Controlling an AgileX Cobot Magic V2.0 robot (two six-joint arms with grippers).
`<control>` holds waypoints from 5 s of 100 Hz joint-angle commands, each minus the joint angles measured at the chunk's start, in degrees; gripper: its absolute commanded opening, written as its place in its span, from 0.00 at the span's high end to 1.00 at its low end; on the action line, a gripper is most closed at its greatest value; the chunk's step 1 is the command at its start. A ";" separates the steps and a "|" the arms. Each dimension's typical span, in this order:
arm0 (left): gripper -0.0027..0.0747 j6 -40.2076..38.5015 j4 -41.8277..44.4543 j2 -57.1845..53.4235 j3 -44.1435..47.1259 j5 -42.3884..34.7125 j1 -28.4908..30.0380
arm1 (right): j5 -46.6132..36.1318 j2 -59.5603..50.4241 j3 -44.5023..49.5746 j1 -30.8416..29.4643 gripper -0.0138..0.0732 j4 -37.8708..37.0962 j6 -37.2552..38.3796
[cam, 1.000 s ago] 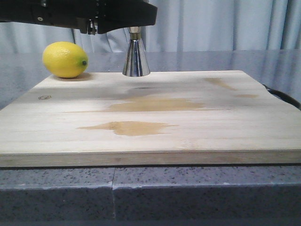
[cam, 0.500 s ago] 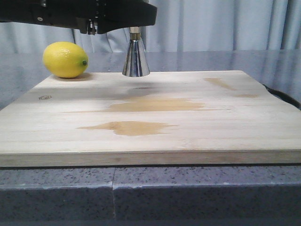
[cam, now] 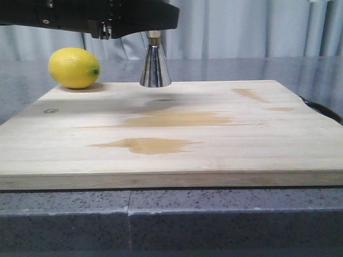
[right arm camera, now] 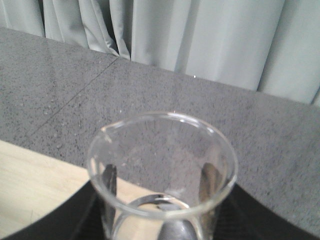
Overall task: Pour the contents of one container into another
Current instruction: 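Tilt the beaker with the right gripper, pouring liquid into the jigger, then bring the beaker back and lower it onto the board corner, then open the right gripper and withdraw it from the beaker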
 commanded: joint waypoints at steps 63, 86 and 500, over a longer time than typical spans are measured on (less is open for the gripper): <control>0.60 -0.34 -5.25 -2.20 -1.71 5.75 -0.53 | -37.75 12.46 7.60 -2.74 0.51 -0.38 -3.45; 0.60 -0.34 -5.25 -2.20 -1.71 5.75 -0.53 | -41.94 17.45 7.50 -2.74 0.51 0.87 -7.98; 0.60 -0.34 -4.81 -2.20 -1.71 5.88 -0.53 | 50.54 -30.84 -6.05 6.22 0.26 34.44 -22.88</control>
